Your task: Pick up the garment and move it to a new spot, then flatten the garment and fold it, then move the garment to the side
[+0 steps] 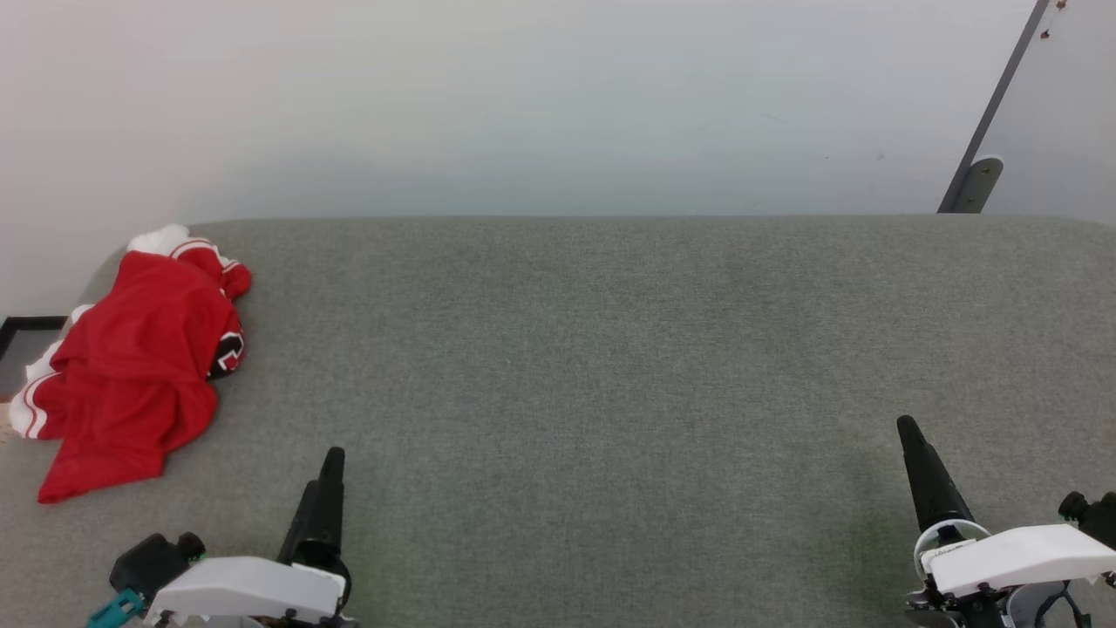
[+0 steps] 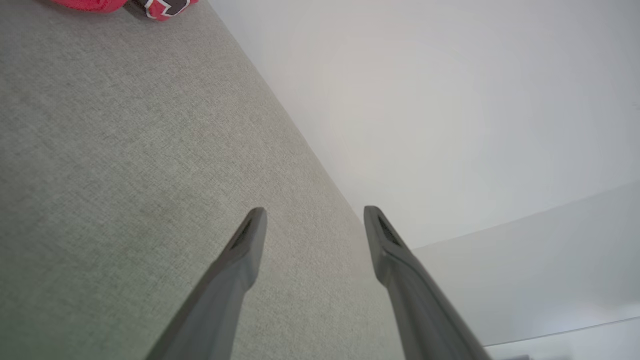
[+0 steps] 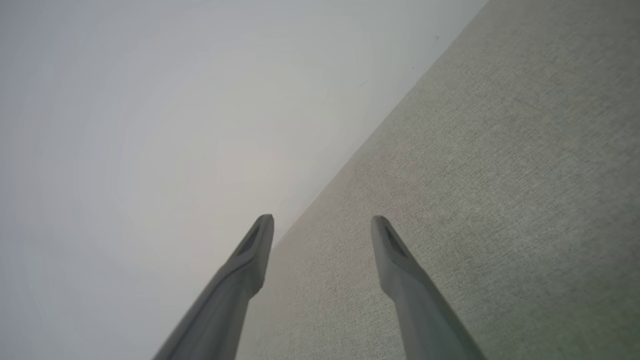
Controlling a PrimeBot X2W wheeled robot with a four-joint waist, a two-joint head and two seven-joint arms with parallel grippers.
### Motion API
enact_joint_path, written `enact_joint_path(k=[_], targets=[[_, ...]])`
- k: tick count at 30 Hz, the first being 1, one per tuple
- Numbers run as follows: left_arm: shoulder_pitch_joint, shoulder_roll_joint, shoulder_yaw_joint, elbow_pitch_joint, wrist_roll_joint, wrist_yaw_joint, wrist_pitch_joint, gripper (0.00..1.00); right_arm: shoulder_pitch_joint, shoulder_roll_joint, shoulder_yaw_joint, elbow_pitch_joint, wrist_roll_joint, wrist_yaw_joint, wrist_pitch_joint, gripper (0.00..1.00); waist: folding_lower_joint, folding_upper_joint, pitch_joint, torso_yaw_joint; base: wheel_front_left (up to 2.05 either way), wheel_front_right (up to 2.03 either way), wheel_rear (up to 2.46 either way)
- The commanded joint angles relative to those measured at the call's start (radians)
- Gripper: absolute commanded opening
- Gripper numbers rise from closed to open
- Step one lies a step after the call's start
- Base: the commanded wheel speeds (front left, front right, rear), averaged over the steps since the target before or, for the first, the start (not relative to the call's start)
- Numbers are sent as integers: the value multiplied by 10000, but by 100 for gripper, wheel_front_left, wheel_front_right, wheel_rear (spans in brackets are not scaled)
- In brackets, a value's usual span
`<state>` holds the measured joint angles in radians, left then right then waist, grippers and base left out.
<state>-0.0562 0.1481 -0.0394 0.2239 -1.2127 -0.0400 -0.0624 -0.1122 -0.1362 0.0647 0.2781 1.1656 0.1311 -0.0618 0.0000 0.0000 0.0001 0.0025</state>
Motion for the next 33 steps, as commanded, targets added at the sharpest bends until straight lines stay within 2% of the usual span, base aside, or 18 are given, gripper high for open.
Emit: enact_joint_path(k=[1, 19, 33], targets=[[-201, 144, -96, -78, 415, 57, -95, 100, -269, -121, 57, -55, -446, -1, -102, 100, 0, 0, -3, 4, 0, 0, 0], [-76, 560, -384, 95, 3256, 222, -655, 100, -378, -405, 191, 427, -3378, -3, -556, 100, 0, 0, -115, 27, 0, 0, 0], [73, 736, -267, 213, 4971, 9, -1026, 100, -165, -514, 122, 371, -4774, -4, -784, 100, 0, 0, -207, 53, 0, 0, 0]])
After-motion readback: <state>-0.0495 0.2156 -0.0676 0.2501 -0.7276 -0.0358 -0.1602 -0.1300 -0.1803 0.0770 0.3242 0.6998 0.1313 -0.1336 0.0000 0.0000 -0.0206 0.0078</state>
